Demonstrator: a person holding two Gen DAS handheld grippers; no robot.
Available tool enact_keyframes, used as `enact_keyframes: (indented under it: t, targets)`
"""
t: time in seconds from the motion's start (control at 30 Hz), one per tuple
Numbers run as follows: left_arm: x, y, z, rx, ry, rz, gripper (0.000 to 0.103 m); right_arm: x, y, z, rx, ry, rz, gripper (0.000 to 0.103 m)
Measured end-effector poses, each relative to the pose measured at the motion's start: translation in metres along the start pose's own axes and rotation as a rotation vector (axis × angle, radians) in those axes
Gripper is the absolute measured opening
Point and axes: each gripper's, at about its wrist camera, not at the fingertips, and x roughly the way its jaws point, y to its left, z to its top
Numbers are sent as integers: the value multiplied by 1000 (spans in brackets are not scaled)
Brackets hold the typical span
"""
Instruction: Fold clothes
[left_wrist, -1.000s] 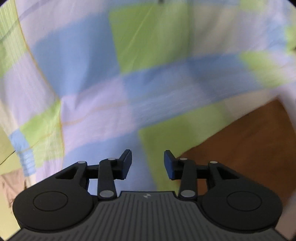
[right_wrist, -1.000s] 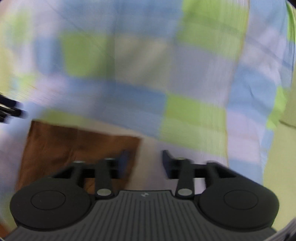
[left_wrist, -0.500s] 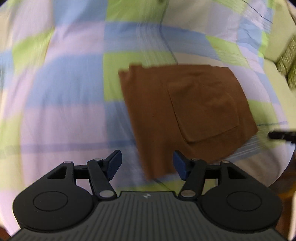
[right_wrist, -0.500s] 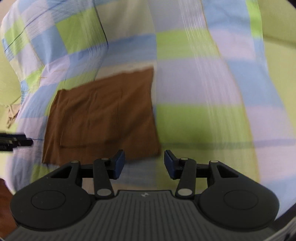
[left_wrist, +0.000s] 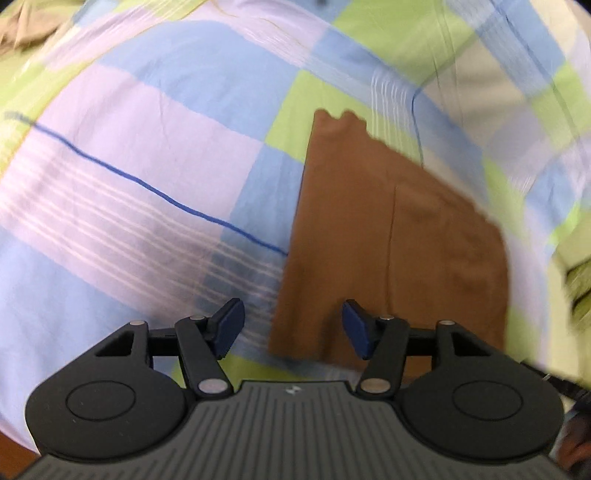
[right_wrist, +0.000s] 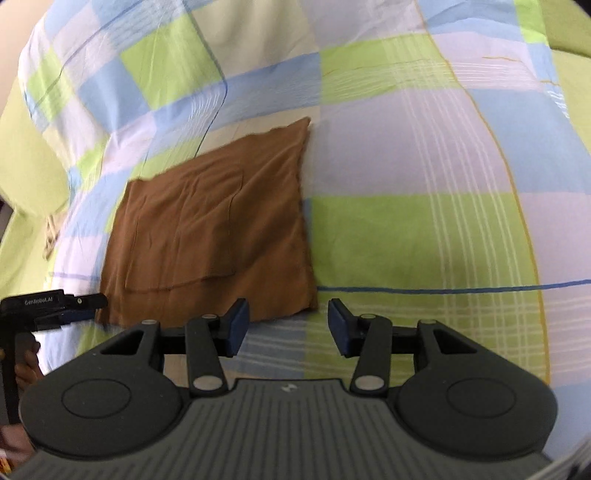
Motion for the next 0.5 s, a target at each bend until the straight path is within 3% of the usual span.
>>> enact_keyframes:
  t: [0.07, 0.2, 0.33, 0.4, 0.43, 0.5]
  targets:
    - [0, 10, 1, -76, 6, -75, 36, 4, -5, 0, 38, -4, 7, 42]
    - [5, 24, 1, -158, 24, -126, 34, 9, -15, 1, 124, -18, 33, 41]
    - [7, 25, -3, -133, 8, -141, 32, 16, -27, 2, 202, -30, 56, 33]
    - [9, 22, -5, -94, -1, -112, 15, 23, -32, 4, 216, -29, 62, 29]
    - [10, 20, -6, -74, -5, -98, 12, 26, -33, 4, 216, -32, 70, 28]
    - [9, 14, -8, -7, -17, -61, 6, 30, -31, 6, 206, -29, 86, 14]
